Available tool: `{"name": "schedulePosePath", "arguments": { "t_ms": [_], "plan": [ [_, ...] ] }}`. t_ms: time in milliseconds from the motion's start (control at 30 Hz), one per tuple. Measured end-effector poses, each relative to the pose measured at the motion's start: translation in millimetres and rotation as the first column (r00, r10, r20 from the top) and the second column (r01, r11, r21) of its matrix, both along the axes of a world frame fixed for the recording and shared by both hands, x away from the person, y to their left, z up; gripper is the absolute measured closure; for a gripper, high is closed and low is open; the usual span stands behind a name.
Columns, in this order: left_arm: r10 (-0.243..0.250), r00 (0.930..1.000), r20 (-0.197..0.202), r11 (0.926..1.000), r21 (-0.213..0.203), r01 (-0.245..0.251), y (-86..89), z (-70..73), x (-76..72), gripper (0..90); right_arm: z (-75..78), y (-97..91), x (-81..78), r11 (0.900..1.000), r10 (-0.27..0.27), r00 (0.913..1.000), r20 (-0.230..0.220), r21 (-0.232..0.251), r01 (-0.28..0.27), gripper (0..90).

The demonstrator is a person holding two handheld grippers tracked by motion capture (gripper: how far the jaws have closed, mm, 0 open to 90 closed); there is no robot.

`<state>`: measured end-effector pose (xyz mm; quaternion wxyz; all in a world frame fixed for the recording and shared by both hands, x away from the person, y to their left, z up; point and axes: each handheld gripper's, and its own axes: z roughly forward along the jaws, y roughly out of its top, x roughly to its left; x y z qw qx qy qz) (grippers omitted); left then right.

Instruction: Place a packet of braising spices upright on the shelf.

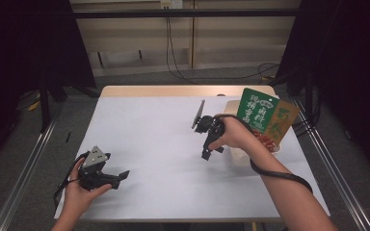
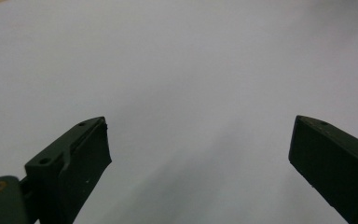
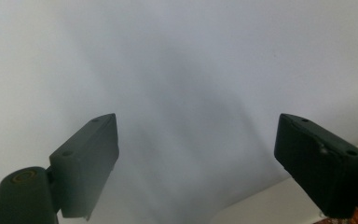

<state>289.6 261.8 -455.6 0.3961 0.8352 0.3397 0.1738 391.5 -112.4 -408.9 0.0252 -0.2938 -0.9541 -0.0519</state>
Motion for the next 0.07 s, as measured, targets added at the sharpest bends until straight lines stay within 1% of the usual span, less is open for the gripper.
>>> {"name": "schedulePosePath", "arguments": {
  "t_ms": [33, 67],
  "plan": [
    [0.0, 1.0, 0.0, 1.0, 0.0, 0.0, 0.0, 0.0, 0.0, 5.1, 0.0, 0.0, 0.0, 1.0, 0.0, 1.0, 0.0, 0.0, 0.0, 13.8],
    [-0.002, 1.0, 0.0, 1.0, -0.004, 0.002, -0.1, -0.4, 0.1, 5.1, -0.7, -1.2, -0.3, 0.9999, 0.006, 0.9999, 0.012, -0.012, -0.006, 13.7]
  ]
}}
